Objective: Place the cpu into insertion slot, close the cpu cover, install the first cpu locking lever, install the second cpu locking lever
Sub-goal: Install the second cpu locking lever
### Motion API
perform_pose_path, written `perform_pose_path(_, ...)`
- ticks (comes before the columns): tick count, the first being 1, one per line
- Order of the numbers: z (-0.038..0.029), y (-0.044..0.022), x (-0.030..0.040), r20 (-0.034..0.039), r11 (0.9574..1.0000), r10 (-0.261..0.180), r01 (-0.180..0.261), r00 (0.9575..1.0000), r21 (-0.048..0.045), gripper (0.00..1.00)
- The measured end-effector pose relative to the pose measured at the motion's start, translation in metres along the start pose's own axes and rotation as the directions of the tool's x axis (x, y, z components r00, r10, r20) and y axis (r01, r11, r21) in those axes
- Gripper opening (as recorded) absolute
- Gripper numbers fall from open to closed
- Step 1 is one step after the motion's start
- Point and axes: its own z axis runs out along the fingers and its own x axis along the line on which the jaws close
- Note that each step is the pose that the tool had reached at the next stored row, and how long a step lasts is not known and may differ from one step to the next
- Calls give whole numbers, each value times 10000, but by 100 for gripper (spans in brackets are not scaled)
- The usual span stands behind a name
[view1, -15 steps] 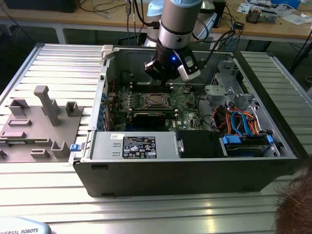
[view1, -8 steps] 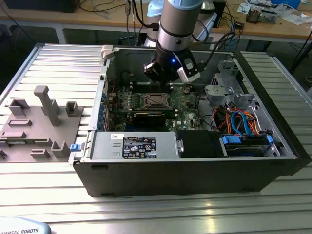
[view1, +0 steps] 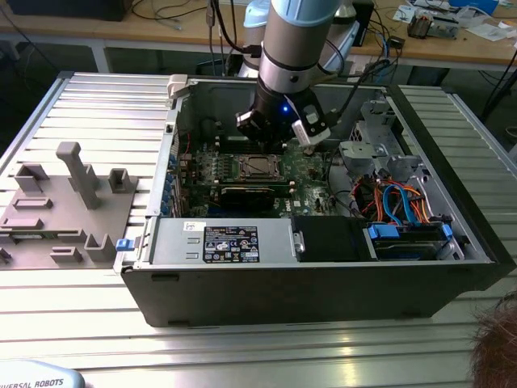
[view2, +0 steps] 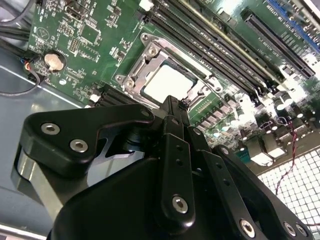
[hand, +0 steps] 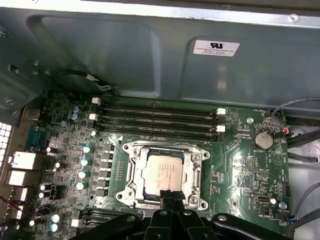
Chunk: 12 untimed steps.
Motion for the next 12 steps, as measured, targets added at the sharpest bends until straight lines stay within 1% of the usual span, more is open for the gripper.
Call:
perform_pose_path(6, 9, -52, 4, 0, 10000, 0, 0, 10000, 1, 11)
perform_pose_path(12, 12, -89, 7, 0, 10000, 0, 0, 10000, 0, 11)
